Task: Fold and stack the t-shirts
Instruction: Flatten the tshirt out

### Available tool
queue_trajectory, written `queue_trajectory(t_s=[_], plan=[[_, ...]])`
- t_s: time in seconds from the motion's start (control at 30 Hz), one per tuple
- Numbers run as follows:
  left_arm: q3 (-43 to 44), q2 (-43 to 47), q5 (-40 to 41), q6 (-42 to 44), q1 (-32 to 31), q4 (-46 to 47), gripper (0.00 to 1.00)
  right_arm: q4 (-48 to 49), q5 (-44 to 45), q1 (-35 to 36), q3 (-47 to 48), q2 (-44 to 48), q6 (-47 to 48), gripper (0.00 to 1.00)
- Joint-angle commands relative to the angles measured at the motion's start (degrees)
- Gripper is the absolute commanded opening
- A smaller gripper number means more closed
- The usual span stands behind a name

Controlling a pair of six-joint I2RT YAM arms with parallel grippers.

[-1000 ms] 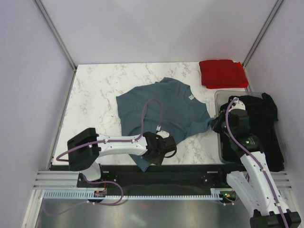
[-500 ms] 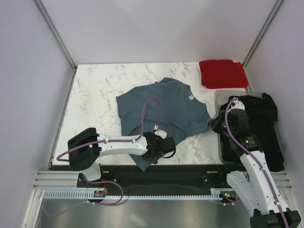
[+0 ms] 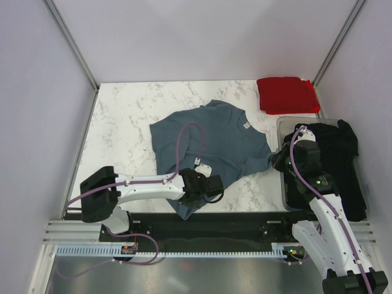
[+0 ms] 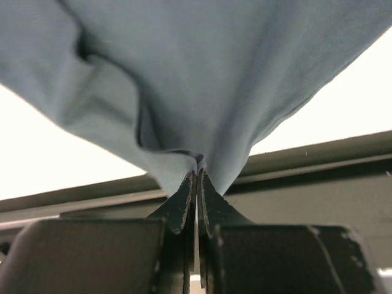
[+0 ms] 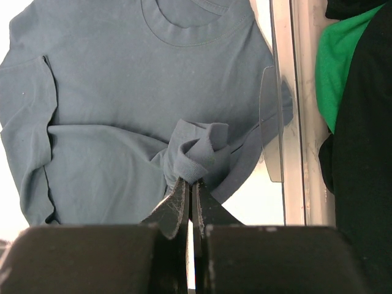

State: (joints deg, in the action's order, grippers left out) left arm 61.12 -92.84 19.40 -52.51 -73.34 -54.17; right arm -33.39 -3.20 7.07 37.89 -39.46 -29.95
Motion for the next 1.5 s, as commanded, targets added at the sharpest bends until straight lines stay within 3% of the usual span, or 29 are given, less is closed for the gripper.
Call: queue_trajectory(t_s=[0.0, 0.27, 0.5, 0.6, 0.73, 0.93, 1.07, 1.47], plan=[[3.5, 7.1, 6.1, -3.5, 0.5, -5.4, 0.02, 1.1, -0.5, -0.1, 2.4, -0.3, 0.2, 0.00], [12.2, 23.0, 15.7, -2.4, 6.1, -15.9, 0.02, -0.7, -2.9, -0.1, 17.5, -4.5, -0.4, 0.00], [28.6, 36.3, 27.8, 9.3, 9.3, -15.6, 0.02, -3.2, -4.4, -0.1, 43.4, -11.4, 5.9, 0.00], [37.0, 39.0, 34.1, 18.8, 9.3, -11.0, 0.02, -2.6, -1.0, -0.1, 52.5, -12.7, 7.9, 0.00], [46.5, 40.5, 35.6, 34.1, 9.3, -0.4, 0.02, 2.7, -0.2, -0.1, 60.1, -11.7, 10.6, 0.00], [52.8, 42.7, 37.7, 47.2, 9.3, 9.3, 0.02, 10.6, -1.5, 0.2, 66.3, -7.6, 16.3, 0.00], [58.8, 42.0, 36.4, 51.6, 9.3, 10.2, 0.02, 16.9, -1.1, 0.3, 65.7, -3.3, 18.4, 0.00], [61.0, 46.9, 11.5, 58.6, 9.8, 18.8, 0.02, 21.2, -11.2, 0.3, 75.6, -0.5, 20.5, 0.00]])
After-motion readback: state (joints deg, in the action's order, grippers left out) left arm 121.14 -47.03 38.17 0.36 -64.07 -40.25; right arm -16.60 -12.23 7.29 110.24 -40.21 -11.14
